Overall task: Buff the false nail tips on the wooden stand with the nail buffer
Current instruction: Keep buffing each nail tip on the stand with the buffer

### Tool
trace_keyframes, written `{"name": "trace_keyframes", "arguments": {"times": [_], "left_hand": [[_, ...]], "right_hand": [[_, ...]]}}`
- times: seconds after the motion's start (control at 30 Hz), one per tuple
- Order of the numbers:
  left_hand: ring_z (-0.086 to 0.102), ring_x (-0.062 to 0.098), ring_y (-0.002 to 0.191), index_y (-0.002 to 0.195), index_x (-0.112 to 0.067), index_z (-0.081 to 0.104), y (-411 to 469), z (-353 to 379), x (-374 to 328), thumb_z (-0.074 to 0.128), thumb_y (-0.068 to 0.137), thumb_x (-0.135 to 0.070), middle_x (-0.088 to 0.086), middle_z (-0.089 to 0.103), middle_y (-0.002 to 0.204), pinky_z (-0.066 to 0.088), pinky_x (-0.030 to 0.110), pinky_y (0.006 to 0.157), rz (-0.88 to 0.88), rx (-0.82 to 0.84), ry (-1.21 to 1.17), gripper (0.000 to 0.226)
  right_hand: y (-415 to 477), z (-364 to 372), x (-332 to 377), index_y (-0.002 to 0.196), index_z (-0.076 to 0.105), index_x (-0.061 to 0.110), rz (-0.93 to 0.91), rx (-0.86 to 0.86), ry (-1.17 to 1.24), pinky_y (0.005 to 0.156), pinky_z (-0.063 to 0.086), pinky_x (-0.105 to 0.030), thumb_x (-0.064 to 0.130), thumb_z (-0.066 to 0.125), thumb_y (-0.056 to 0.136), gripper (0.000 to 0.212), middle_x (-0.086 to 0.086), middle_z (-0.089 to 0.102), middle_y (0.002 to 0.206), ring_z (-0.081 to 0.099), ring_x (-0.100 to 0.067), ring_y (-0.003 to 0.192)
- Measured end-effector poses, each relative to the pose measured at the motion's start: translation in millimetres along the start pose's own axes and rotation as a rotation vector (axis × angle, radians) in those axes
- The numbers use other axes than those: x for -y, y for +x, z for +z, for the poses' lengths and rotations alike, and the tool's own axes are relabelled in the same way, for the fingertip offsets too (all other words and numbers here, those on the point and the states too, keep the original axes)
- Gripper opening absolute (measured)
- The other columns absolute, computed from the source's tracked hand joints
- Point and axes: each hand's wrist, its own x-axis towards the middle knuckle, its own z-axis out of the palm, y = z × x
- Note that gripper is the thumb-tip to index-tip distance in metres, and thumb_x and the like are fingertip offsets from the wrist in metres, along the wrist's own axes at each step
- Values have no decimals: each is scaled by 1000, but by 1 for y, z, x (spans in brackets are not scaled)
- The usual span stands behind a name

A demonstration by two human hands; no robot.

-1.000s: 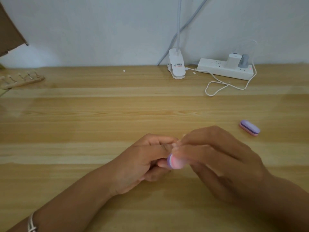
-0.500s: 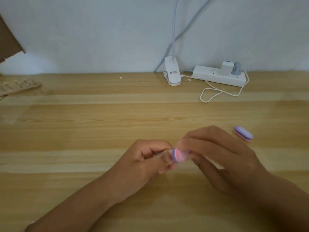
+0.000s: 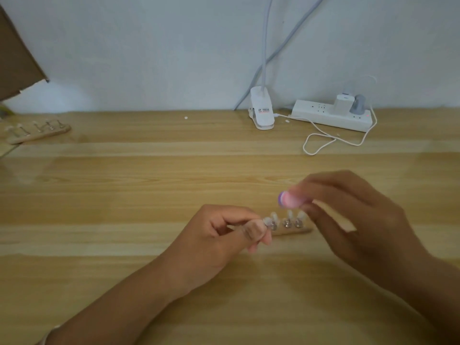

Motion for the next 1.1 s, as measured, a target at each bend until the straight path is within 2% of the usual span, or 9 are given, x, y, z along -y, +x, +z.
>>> {"name": "trace_keyframes", "arguments": {"times": [0.03,0.1,0.23,0.37,0.5,0.67,0.8,0.93,1.1], "left_hand": [[52,-1,55,79,-8,73,0,0,1,60,92,-18,-8,62,65,38,8,57,21,-47,40,22],[49,6,54,84,-14,78,0,1,4,66,87,-21,-1,65,70,36,15,56,64,-118,127,14],[42,0,52,89,-26,77,-3,5,6,68,86,-37,0,57,70,31,11,52,157,-176,304,15],[44,1,56,83,-24,76,-2,5,6,68,87,-33,-4,53,72,32,11,55,154,-225,410,13],[52,6,62,81,-41,67,-3,6,2,61,90,-37,-6,56,74,34,10,57,199,-177,445,12],[51,11,63,70,-14,63,-3,7,2,59,96,-24,-4,51,67,35,16,57,213,-157,536,28],[46,7,60,70,-18,56,-4,7,-1,52,94,-25,-7,48,66,35,18,56,297,-120,454,25],[50,11,62,71,-12,61,-4,6,-1,53,96,-23,-3,52,66,37,18,58,279,-128,471,28],[53,4,63,74,-23,61,-3,6,1,53,96,-29,-9,56,67,37,12,60,238,-133,418,24]], "right_hand": [[1,-2,-2,112,69,26,51,-39,29,78,55,-35,3,65,91,32,3,68,106,66,-11,96],[0,0,3,113,68,19,78,-48,95,82,52,-28,3,65,91,27,3,68,107,66,-9,99],[-6,11,19,113,73,15,-61,87,60,92,37,-11,4,58,96,25,-3,67,108,62,-12,99],[0,7,11,108,74,12,-40,65,-16,92,28,0,1,59,93,24,-3,68,102,58,-6,95],[-5,16,18,116,72,10,-53,94,137,92,42,-15,1,56,96,27,-3,66,111,63,-13,100],[-2,9,5,107,75,10,-48,79,2,92,30,0,-10,64,86,31,-4,69,104,59,-5,96],[-7,19,18,118,70,12,-116,72,144,91,45,-17,-9,60,91,35,-4,65,112,63,-12,102],[1,7,7,112,71,11,-93,45,41,92,34,-5,-7,60,90,30,-5,69,107,63,-12,98],[-4,16,16,114,72,12,-108,50,68,92,39,-10,-3,59,92,30,-6,68,108,63,-10,97]]}}
